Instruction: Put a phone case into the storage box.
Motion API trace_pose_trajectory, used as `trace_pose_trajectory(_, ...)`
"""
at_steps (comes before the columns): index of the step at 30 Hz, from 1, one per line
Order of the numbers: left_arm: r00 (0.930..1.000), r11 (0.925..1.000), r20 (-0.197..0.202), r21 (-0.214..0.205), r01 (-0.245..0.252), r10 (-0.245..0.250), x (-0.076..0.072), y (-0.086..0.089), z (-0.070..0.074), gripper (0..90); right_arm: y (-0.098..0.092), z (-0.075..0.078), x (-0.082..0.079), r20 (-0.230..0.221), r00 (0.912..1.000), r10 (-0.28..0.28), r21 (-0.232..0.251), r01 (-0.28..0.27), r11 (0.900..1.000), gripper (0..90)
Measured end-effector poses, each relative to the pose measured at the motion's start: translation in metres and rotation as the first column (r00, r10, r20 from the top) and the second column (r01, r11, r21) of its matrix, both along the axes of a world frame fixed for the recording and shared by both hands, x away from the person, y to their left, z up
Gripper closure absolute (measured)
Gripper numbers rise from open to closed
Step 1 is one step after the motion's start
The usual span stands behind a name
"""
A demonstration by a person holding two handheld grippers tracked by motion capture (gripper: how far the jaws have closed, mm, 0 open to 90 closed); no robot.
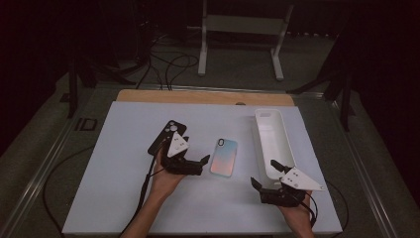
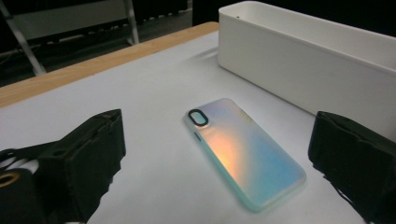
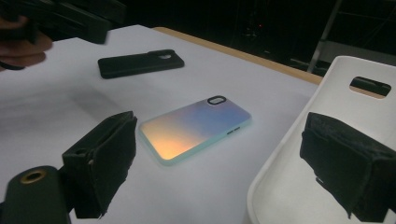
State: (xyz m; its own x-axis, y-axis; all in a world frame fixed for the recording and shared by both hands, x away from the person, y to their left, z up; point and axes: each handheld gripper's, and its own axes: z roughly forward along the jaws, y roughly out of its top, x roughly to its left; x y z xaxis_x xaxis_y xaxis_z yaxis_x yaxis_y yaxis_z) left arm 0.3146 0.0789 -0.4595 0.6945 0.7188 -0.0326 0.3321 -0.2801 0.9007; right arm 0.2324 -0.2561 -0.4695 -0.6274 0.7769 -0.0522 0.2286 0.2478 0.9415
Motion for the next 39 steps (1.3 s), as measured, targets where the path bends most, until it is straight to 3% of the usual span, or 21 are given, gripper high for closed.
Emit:
trace_pose_trajectory(7,0.9994,0.9997,-0.032,-0.023,0.012,-0.013,0.009,-0.027,-0.008,15.9,0.0,0.0,0.0,0.001,1.0,0.001,0.0,-0.001,1.0,10.6)
trace_pose_trajectory(8,0.9981,0.9995,-0.057,-0.024,0.021,-0.022,0.01,-0.033,-0.013,18.5,0.0,0.0,-0.001,0.0,1.0,0.001,0.001,-0.001,1.0,10.6)
trace_pose_trajectory(9,0.9981,0.9995,-0.057,-0.024,0.021,-0.022,0.01,-0.033,-0.013,22.0,0.0,0.0,-0.001,0.0,1.0,0.001,-0.001,-0.001,1.0,10.6)
trace_pose_trajectory(13,0.9915,0.9973,-0.107,-0.009,0.073,-0.074,0.013,-0.05,-0.027,34.0,-0.001,0.0,-0.001,0.0,1.0,0.0,-0.002,0.0,1.0,10.6)
trace_pose_trajectory(15,0.9904,0.9967,-0.112,-0.007,0.081,-0.081,0.012,-0.054,-0.03,38.4,-0.001,-0.001,-0.001,-0.002,1.0,-0.001,-0.002,0.001,1.0,10.6)
trace_pose_trajectory(17,0.9832,0.9931,-0.141,0.0,0.118,-0.117,0.011,-0.064,-0.037,43.9,-0.001,-0.001,-0.001,-0.002,1.0,-0.001,0.0,0.001,1.0,10.6)
trace_pose_trajectory(18,0.9832,0.9931,-0.141,0.0,0.118,-0.117,0.011,-0.064,-0.037,46.5,-0.001,-0.001,-0.001,-0.001,1.0,-0.001,-0.001,0.001,1.0,10.6)
trace_pose_trajectory(19,0.9778,0.9902,-0.158,0.006,0.14,-0.137,0.011,-0.071,-0.041,50.1,-0.001,-0.001,-0.001,-0.001,1.0,0.001,-0.002,-0.001,1.0,10.6)
trace_pose_trajectory(24,0.9642,0.9835,-0.202,0.021,0.18,-0.172,0.012,-0.085,-0.051,62.7,-0.001,-0.001,-0.001,-0.002,1.0,-0.001,-0.003,0.001,1.0,10.6)
trace_pose_trajectory(30,0.9578,0.9813,-0.23,0.044,0.187,-0.172,0.015,-0.096,-0.056,75.2,-0.001,-0.003,-0.001,-0.003,1.0,0.002,-0.004,-0.002,1.0,10.6)
trace_pose_trajectory(34,0.9487,0.9725,-0.248,0.075,0.221,-0.196,0.013,-0.109,-0.06,88.9,0.0,-0.003,-0.001,-0.005,1.0,-0.001,-0.007,0.001,1.0,10.6)
trace_pose_trajectory(39,0.9427,0.9637,-0.264,0.116,0.241,-0.204,0.01,-0.119,-0.065,89.8,-0.002,-0.004,-0.001,-0.006,1.0,-0.001,-0.002,0.001,1.0,10.6)
